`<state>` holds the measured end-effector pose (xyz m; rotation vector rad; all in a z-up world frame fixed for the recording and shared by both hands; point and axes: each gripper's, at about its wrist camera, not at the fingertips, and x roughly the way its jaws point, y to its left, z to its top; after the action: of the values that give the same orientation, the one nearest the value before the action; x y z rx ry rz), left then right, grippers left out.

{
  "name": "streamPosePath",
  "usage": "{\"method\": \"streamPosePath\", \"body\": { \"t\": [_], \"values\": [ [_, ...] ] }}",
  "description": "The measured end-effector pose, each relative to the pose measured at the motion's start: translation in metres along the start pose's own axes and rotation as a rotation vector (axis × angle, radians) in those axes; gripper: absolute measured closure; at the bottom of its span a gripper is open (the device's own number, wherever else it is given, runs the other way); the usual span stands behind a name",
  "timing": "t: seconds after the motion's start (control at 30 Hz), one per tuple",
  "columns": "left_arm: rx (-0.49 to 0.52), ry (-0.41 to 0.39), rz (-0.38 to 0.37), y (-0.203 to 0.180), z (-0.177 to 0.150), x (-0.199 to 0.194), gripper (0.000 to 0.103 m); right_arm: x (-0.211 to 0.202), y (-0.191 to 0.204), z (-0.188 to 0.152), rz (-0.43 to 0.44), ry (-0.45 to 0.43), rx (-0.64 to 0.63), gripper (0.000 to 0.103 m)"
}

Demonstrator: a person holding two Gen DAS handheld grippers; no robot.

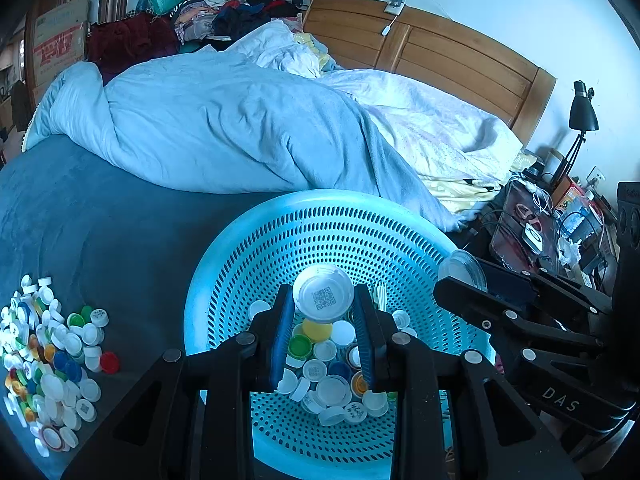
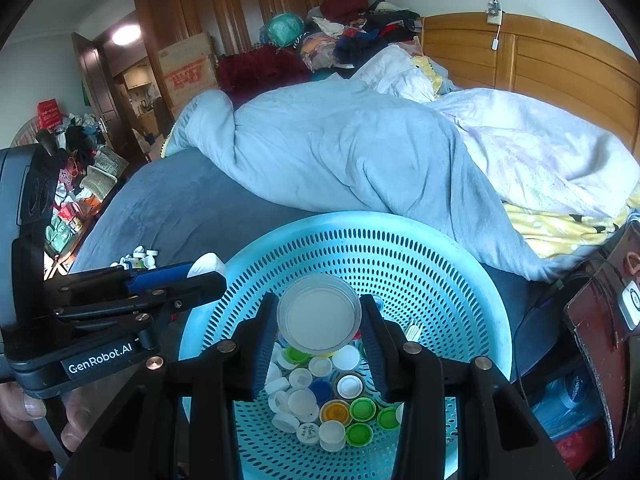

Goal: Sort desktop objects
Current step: 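Open both grippers to drop the caps into the basket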

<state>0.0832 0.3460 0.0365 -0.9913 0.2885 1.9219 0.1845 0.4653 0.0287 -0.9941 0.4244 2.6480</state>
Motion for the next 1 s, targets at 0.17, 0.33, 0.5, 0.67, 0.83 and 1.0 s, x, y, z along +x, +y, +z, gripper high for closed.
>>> {"method": "streamPosePath", "body": {
  "t": [0.17,0.33,0.5,0.67,0.83,1.0],
  "values": [
    [0.005,-0.005,0.003,-0.001,0.000,0.000,0.078,-0.001,0.001,0.000,0.000,-0.002,-0.003,0.059],
    [0.000,-0.002,-0.006,0.001,0.000,0.000,0.068,-0.002,0.001,0.000,-0.012,-0.007,0.000,0.056],
    [-0.003,-0.012,-0.001,0.002,-0.001,-0.001,0.064,-0.003,-0.001,0.001,-0.017,-0.015,0.008,0.049],
    [-0.005,-0.010,-0.006,0.002,0.000,-0.001,0.063,-0.002,-0.002,0.001,-0.018,-0.016,0.010,0.049],
    [-0.002,-0.014,-0.008,0.006,-0.003,-0.004,0.063,-0.002,0.000,0.001,-0.004,-0.021,0.009,0.049],
    [-0.024,-0.038,0.028,0.042,-0.023,-0.021,0.063,-0.007,0.022,-0.005,0.059,-0.042,-0.025,0.043]
  ]
}}
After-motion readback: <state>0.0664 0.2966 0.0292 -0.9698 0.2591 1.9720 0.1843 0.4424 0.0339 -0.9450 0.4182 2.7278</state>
